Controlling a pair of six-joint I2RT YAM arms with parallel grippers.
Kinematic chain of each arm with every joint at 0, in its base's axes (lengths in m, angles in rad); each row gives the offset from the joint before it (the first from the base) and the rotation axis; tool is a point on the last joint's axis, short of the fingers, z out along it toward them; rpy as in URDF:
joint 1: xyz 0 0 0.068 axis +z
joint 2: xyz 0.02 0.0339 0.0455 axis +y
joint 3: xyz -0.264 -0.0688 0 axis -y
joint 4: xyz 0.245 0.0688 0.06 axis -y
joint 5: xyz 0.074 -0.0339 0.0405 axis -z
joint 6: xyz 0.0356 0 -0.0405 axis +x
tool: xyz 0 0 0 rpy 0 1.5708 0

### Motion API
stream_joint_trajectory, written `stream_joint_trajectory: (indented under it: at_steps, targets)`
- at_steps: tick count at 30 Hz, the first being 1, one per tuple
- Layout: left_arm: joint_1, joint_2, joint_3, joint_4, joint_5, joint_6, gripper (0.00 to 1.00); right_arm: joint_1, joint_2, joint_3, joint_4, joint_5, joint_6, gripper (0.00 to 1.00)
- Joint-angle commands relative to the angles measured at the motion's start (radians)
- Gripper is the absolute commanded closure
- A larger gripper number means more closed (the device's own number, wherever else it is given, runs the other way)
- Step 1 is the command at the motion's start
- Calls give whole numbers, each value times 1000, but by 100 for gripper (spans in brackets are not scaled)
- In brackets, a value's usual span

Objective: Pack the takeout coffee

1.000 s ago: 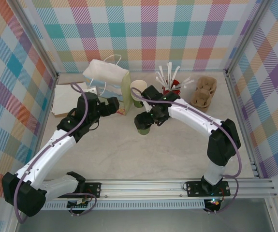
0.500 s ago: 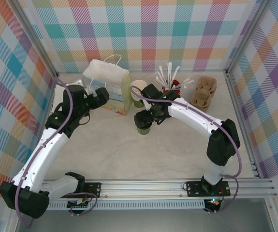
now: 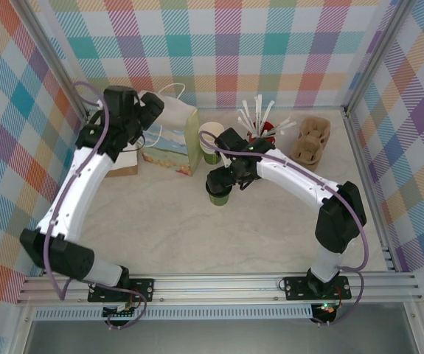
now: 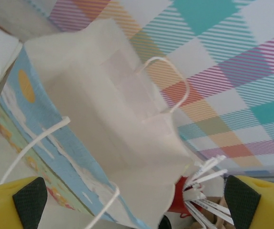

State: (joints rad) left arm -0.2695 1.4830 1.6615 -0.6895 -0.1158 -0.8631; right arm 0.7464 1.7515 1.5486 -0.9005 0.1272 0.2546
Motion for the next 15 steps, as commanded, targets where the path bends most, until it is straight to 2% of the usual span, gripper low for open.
stream_joint_trajectory:
  at_steps: [1,6,9,15]
  targets:
    - [13,86,97,-160,-20,-105,6,5,-35,-9,-13,25,26,0]
    - [13,181,164,-218,-64,-133,12,5,-45,-28,-11,35,35,0]
    - [13,218,164,-199,-44,-127,18,5,-45,-36,-12,38,43,0]
    - [15,257,171,-182,-20,-99,38,5,-52,-42,-21,56,44,0]
